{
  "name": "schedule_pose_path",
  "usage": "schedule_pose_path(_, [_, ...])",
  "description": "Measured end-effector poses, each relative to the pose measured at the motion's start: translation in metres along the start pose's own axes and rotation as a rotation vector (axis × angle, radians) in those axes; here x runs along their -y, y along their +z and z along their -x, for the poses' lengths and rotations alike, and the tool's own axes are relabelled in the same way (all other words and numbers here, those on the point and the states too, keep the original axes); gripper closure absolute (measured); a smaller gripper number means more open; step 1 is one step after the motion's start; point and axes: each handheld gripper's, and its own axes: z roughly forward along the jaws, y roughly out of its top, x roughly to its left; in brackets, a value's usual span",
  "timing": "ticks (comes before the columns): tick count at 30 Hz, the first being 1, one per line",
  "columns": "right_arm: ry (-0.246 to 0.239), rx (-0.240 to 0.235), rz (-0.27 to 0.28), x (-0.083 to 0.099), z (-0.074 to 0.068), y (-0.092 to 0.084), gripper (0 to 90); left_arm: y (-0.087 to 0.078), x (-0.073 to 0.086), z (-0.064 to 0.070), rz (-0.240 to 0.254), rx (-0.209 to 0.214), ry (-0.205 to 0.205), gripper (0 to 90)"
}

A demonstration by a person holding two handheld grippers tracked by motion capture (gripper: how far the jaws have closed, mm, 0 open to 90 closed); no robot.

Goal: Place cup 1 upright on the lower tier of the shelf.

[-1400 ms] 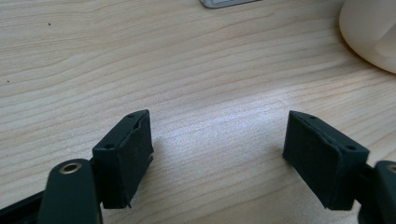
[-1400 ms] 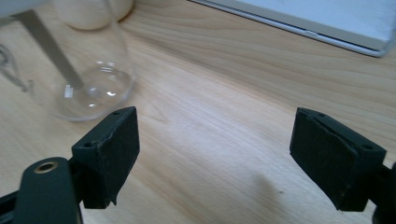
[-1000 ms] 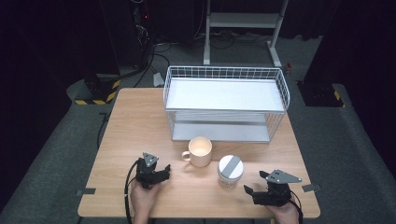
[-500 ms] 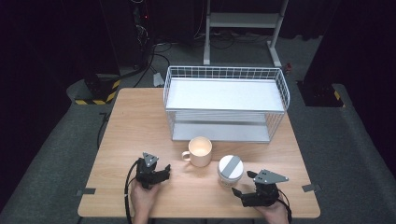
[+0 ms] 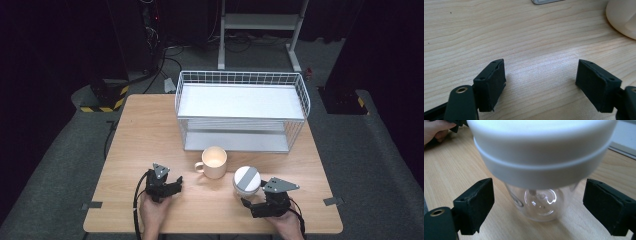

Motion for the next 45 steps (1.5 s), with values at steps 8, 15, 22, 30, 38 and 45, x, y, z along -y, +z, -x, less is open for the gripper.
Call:
schedule_pose_path(8, [-0.002,-0.001,0.008,-0.008,-0.001,0.01,10.0,0.0,0.0,0.0,-0.005,-0.001,0.005,23.6])
schedule_pose_path(15, [-0.011,0.016,0.004,-0.012,-0.001,0.016,13.7,0.0,0.0,0.0,-0.005,-0.001,0.008,23.5])
schedule_pose_path(22, [-0.029,0.027,0.014,-0.011,-0.001,0.017,16.9,0.0,0.0,0.0,-0.005,-0.001,0.008,23.5])
schedule_pose_path(30, [-0.042,0.031,0.015,-0.01,-0.002,0.016,17.8,0.0,0.0,0.0,-0.005,-0.001,0.008,23.5])
schedule_pose_path(38, [-0.029,0.018,0.022,-0.01,0.0,0.016,18.6,0.0,0.0,0.0,0.0,0.0,0.0,23.5])
schedule_pose_path(45, [-0.032,0.02,0.019,-0.012,-0.001,0.016,18.7,0.0,0.0,0.0,0.0,0.001,-0.001,23.6])
